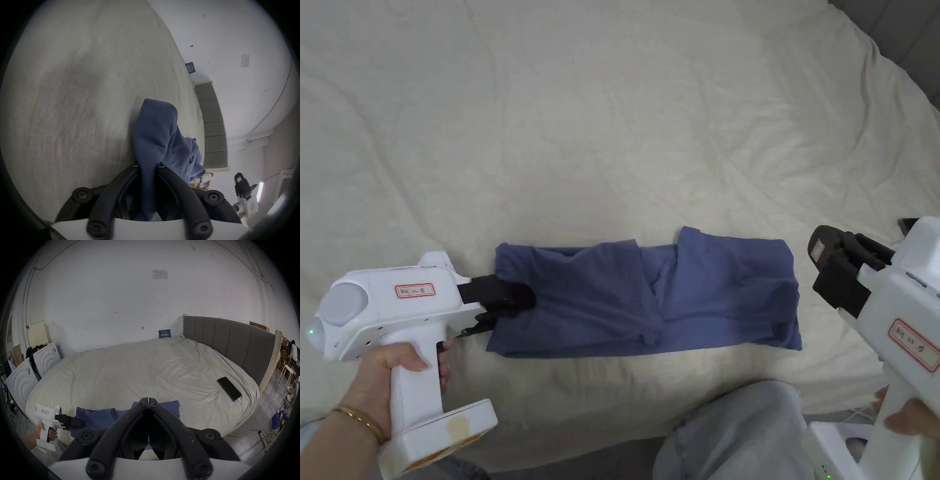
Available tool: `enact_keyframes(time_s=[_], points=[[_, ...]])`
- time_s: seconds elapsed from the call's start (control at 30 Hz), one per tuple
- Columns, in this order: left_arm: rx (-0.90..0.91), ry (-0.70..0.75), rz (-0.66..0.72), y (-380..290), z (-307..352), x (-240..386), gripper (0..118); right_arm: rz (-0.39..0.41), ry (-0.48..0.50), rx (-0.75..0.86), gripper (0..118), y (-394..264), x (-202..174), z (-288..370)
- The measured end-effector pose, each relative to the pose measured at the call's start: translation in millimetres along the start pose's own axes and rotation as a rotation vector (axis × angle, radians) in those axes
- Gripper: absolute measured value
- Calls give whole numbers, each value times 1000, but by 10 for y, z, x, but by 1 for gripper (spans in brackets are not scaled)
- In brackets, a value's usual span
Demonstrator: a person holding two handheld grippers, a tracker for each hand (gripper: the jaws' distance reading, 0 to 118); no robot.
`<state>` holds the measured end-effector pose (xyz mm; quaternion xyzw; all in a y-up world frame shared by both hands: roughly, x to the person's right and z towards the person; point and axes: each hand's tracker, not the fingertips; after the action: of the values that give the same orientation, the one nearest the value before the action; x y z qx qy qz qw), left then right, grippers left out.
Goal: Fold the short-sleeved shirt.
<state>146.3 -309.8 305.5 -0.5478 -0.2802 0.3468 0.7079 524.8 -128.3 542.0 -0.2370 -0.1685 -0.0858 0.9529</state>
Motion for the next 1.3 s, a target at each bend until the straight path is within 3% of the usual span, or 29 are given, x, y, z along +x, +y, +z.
enact_keyframes(time_s=[0.07,0.2,0.3,0.5,0.8,0.93,0.97,1.13,1.3], points=[[4,73,-5,5,60,143,10,7,2,-4,1,-1,-13,1],[95,80,63,69,386,193,10,1,17,3,1,7,-9,-9],[167,192,75,153,748,150,10,6,31,8,1,22,-35,-10],[368,526,-115,149,1359,447,10,11,62,8,1,9,-112,-62],[289,388,-475,-405,964,1713,10,2,82,21,1,-11,-116,14],[194,314,-508,-538,394,1981,11,-18,59,30,1,-31,-24,114],[171,309,-509,-558,244,2007,14,-22,54,31,1,-36,1,137],[-19,333,-535,-688,-665,1969,54,-35,17,32,1,-70,176,220],[-134,327,-455,-761,-1246,1798,71,-59,-13,28,1,-107,306,267]])
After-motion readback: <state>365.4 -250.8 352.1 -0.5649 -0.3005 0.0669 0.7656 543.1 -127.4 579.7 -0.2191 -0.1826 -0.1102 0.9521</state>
